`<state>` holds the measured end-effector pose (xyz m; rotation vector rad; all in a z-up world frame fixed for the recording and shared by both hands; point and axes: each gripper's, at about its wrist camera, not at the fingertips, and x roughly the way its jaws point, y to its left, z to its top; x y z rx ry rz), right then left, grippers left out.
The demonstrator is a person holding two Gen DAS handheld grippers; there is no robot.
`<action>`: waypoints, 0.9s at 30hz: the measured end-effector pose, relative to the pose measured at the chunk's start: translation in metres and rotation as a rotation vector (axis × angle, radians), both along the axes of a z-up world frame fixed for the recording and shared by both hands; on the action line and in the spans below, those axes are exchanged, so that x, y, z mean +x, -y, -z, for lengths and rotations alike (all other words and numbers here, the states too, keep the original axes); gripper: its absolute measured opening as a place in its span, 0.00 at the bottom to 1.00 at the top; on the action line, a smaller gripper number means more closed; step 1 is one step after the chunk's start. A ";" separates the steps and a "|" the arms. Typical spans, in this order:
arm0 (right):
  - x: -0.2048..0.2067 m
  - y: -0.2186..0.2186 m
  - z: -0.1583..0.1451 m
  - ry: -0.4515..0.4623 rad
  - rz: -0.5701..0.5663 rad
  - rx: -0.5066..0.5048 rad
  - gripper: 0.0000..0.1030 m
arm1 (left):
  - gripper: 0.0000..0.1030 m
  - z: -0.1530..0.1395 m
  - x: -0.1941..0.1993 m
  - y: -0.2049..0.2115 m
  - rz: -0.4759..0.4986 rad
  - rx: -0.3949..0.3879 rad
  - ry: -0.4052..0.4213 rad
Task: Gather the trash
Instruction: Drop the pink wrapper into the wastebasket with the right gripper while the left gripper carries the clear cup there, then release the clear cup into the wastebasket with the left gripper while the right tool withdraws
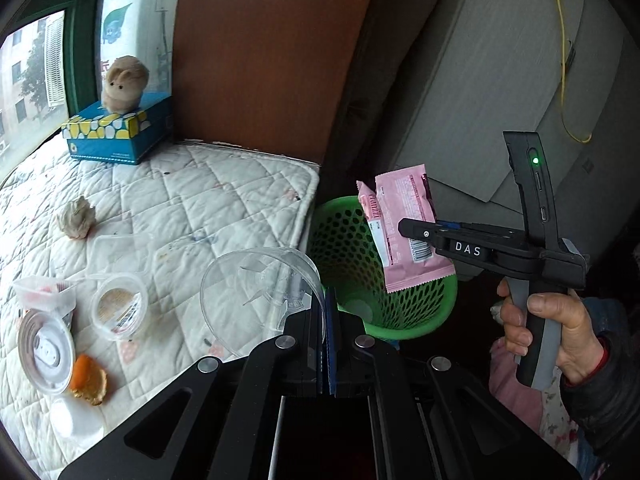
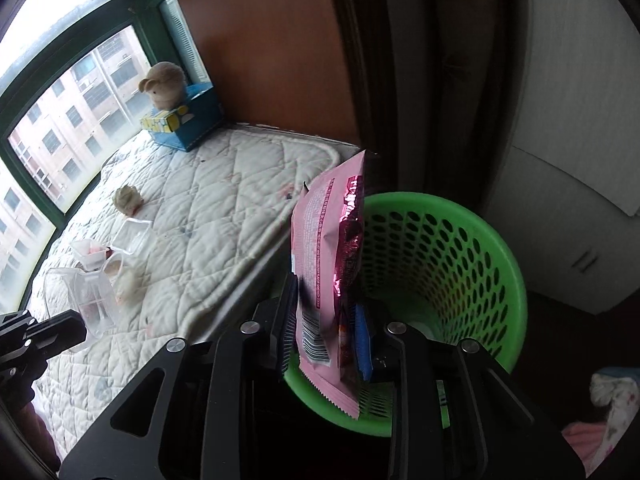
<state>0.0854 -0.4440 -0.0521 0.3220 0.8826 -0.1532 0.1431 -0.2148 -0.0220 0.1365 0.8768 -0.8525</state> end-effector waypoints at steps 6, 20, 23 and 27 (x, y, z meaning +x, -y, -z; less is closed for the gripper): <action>-0.011 0.029 0.010 -0.016 0.059 0.002 0.47 | 0.02 0.007 0.006 0.036 0.052 0.015 -0.008; -0.047 0.071 0.001 0.026 0.112 0.013 0.58 | 0.02 0.049 0.010 0.117 0.133 0.078 -0.098; -0.054 0.077 0.003 0.028 0.124 0.021 0.59 | 0.03 0.058 0.009 0.128 0.141 0.085 -0.113; -0.060 0.084 0.007 0.022 0.140 0.036 0.59 | 0.05 0.068 0.006 0.145 0.154 0.100 -0.130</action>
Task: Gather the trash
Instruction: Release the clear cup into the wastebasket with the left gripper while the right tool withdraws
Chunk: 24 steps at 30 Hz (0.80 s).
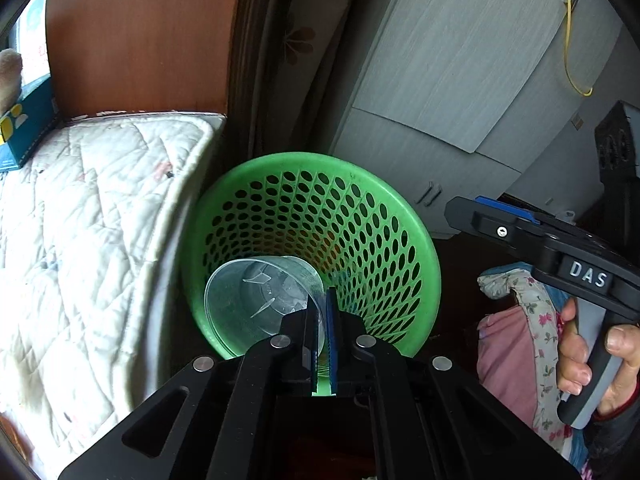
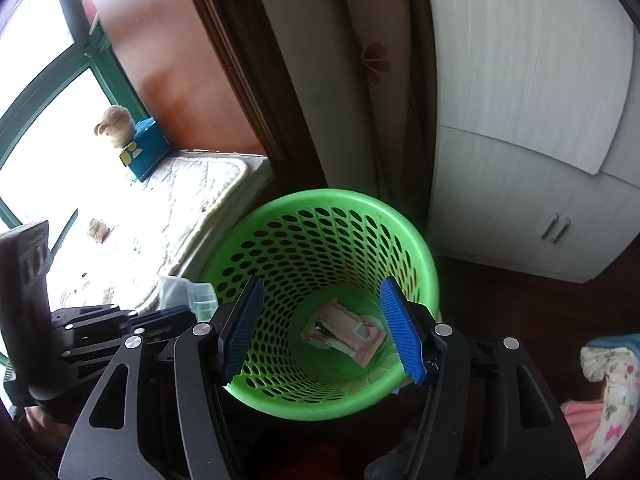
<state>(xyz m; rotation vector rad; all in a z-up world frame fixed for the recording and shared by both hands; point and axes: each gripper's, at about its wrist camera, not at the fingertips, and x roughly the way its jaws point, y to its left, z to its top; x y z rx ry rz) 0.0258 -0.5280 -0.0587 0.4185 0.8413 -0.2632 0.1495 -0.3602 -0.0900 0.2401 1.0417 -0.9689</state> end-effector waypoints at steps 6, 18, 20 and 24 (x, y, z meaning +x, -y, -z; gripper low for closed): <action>-0.005 0.007 0.004 -0.005 0.013 0.011 0.60 | 0.47 0.004 -0.001 0.004 -0.012 -0.011 0.011; -0.004 -0.010 0.001 0.007 -0.032 0.011 0.65 | 0.54 -0.014 -0.005 -0.036 -0.079 -0.007 0.078; -0.001 -0.017 -0.002 0.011 -0.048 0.005 0.67 | 0.57 -0.019 -0.005 -0.050 -0.105 -0.004 0.101; 0.004 -0.034 -0.007 0.023 -0.076 0.000 0.74 | 0.66 -0.027 -0.004 -0.082 -0.177 0.011 0.151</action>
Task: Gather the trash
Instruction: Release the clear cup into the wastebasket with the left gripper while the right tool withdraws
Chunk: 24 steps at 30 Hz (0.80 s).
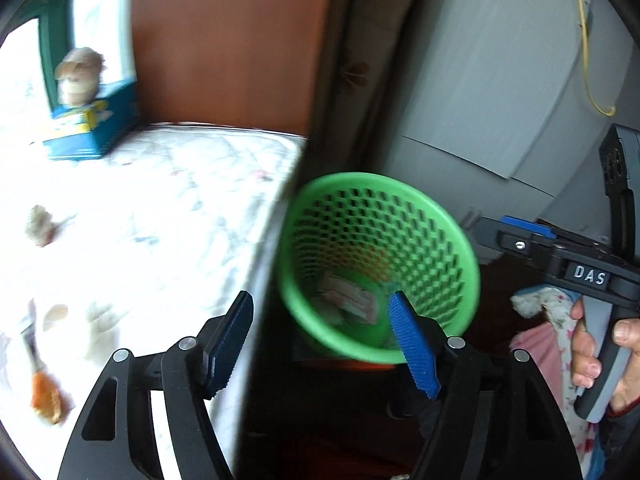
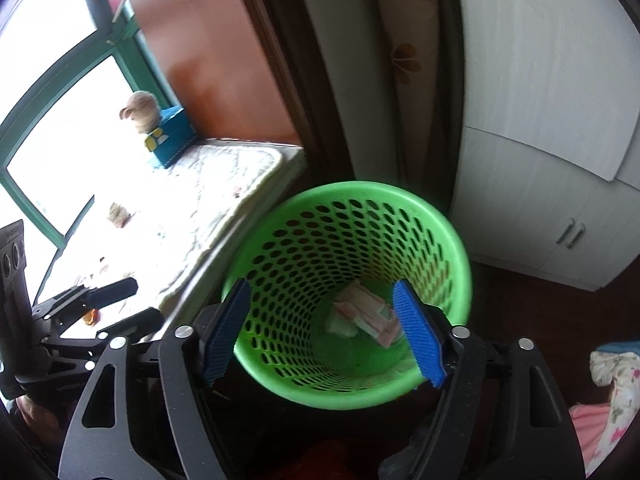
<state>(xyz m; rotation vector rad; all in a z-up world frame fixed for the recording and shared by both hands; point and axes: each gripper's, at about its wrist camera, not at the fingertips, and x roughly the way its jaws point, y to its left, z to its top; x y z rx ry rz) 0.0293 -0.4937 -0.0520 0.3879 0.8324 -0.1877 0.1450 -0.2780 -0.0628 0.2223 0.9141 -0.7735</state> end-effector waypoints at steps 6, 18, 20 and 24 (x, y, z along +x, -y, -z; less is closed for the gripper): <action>0.014 -0.032 -0.003 -0.002 -0.065 -0.010 0.77 | 0.67 -0.003 0.007 -0.057 -0.129 0.017 0.027; 0.042 -0.099 -0.006 0.000 -0.196 -0.023 0.78 | 0.67 0.007 0.027 -0.187 -0.423 0.074 0.076; 0.046 -0.110 -0.006 -0.002 -0.219 -0.022 0.78 | 0.67 0.011 0.031 -0.208 -0.469 0.079 0.072; 0.054 -0.130 -0.006 -0.003 -0.268 -0.028 0.78 | 0.67 0.023 0.035 -0.243 -0.544 0.084 0.042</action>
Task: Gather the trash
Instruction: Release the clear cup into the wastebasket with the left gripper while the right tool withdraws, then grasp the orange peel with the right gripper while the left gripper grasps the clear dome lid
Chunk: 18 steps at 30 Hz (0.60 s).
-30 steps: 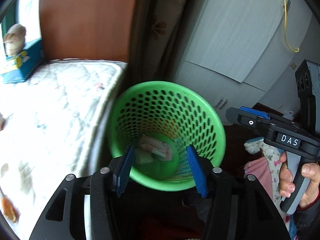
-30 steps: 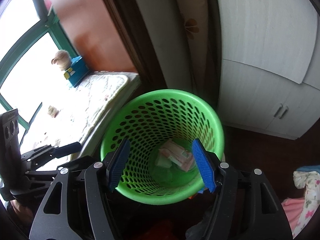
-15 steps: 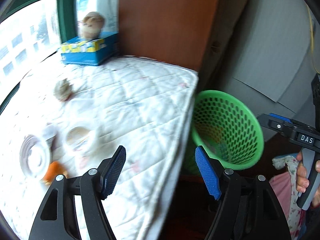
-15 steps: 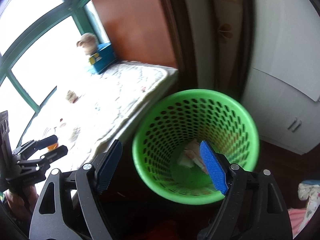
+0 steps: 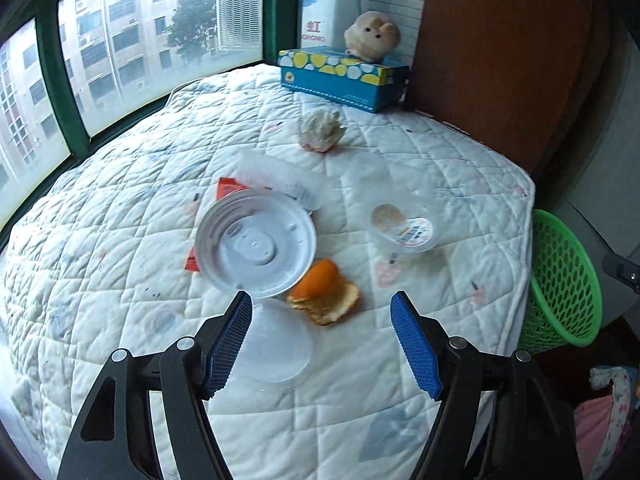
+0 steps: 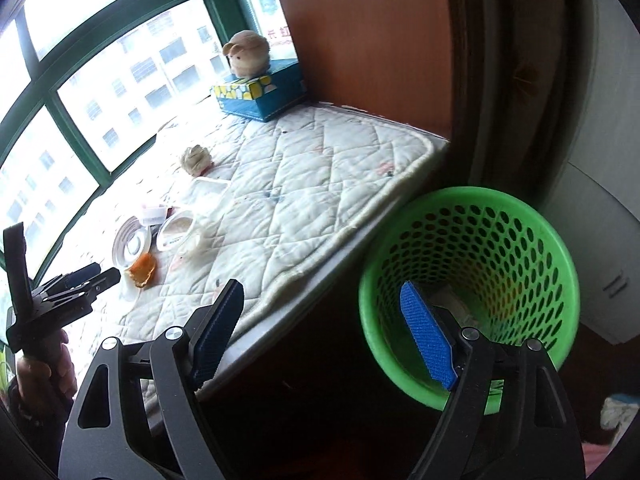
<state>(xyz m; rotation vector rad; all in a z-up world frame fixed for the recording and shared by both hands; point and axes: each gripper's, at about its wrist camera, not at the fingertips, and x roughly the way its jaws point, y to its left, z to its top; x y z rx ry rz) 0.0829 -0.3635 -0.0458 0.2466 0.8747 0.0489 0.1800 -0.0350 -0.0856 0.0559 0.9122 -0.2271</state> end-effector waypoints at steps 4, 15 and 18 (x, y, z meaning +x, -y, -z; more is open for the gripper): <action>0.007 -0.021 0.002 -0.003 -0.041 0.007 0.78 | 0.67 0.014 0.002 -0.019 -0.030 0.015 -0.032; 0.024 -0.079 0.010 -0.025 -0.164 0.001 0.78 | 0.65 0.041 0.015 -0.036 -0.011 -0.051 -0.107; 0.028 -0.092 0.013 -0.033 -0.192 -0.003 0.78 | 0.56 0.042 0.013 -0.035 0.017 -0.062 -0.109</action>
